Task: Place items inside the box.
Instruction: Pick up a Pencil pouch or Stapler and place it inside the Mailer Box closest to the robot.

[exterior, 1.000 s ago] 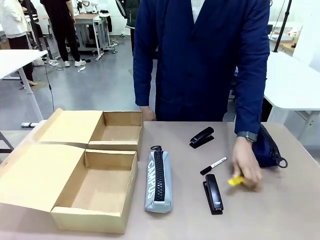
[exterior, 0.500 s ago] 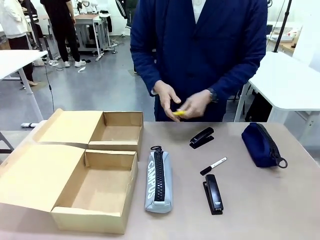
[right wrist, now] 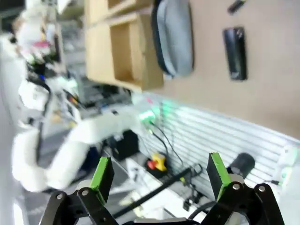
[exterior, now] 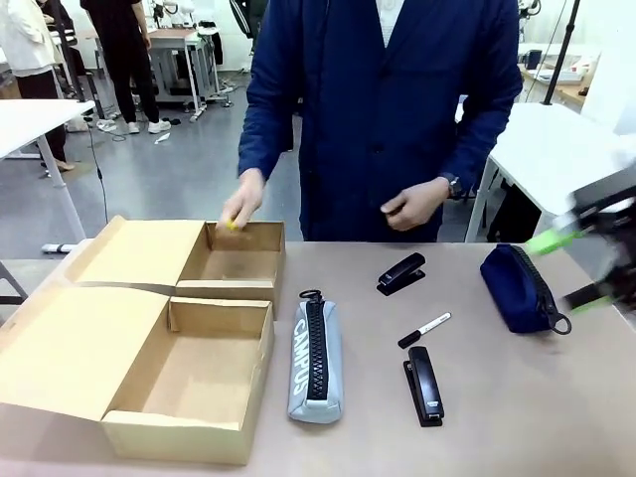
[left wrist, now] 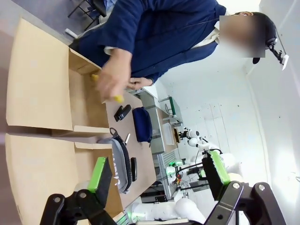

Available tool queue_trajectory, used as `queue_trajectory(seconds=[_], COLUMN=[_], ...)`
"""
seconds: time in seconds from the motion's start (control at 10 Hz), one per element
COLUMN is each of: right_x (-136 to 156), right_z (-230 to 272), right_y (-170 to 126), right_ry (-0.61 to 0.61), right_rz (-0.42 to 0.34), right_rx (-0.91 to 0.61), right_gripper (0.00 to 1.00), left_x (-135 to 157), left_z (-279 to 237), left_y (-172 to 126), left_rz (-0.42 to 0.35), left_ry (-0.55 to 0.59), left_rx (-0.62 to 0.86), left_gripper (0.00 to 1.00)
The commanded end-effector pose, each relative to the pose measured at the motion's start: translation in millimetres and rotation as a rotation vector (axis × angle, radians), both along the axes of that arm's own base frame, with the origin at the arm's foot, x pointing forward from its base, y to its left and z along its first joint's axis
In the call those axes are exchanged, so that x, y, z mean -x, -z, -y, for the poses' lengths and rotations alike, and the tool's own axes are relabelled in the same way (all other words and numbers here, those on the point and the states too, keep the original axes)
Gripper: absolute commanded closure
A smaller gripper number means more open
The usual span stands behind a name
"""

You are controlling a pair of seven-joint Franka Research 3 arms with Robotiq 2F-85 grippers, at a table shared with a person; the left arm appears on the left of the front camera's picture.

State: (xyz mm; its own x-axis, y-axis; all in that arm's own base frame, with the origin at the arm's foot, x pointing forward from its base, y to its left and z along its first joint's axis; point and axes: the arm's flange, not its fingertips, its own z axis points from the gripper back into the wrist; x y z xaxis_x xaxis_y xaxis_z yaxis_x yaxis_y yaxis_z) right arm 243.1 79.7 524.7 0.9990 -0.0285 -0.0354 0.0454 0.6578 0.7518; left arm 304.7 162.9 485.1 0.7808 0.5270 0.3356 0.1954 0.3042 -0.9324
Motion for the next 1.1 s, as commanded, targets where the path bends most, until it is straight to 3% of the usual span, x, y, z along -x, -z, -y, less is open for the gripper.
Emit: queue_trajectory(seconds=[0.0,0.2,0.3,0.4,0.6,0.7,1.0], right_x=[46,69,83,27,27,37,-22], right_z=[-86,-148,-167,-142,-142,-170,-197], right_y=[71,99,116,50,50,66,65], right_ry=[-0.166,-0.292,-0.324,-0.272,-0.272,-0.308,-0.216], right_rz=[0.004,0.007,0.059,-0.03,-0.03,-0.01,0.054], right_rx=[0.103,0.134,0.168,0.143,0.143,0.178,0.279], right_gripper=[0.0,0.0,0.0,0.0,0.0,0.0,0.0], left_x=[1,1,1,1,1,1,1], left_z=[0,0,0,0,0,0,0], left_y=[-1,-1,-1,-1,-1,-1,-1], left_rz=[0.034,0.034,0.034,0.034,0.034,0.034,0.034], left_ry=[-0.002,-0.002,-0.002,-0.002,-0.002,-0.002,-0.002], left_rx=[0.01,0.01,0.01,0.01,0.01,0.01,0.01], left_gripper=[0.0,0.0,0.0,0.0,0.0,0.0,0.0])
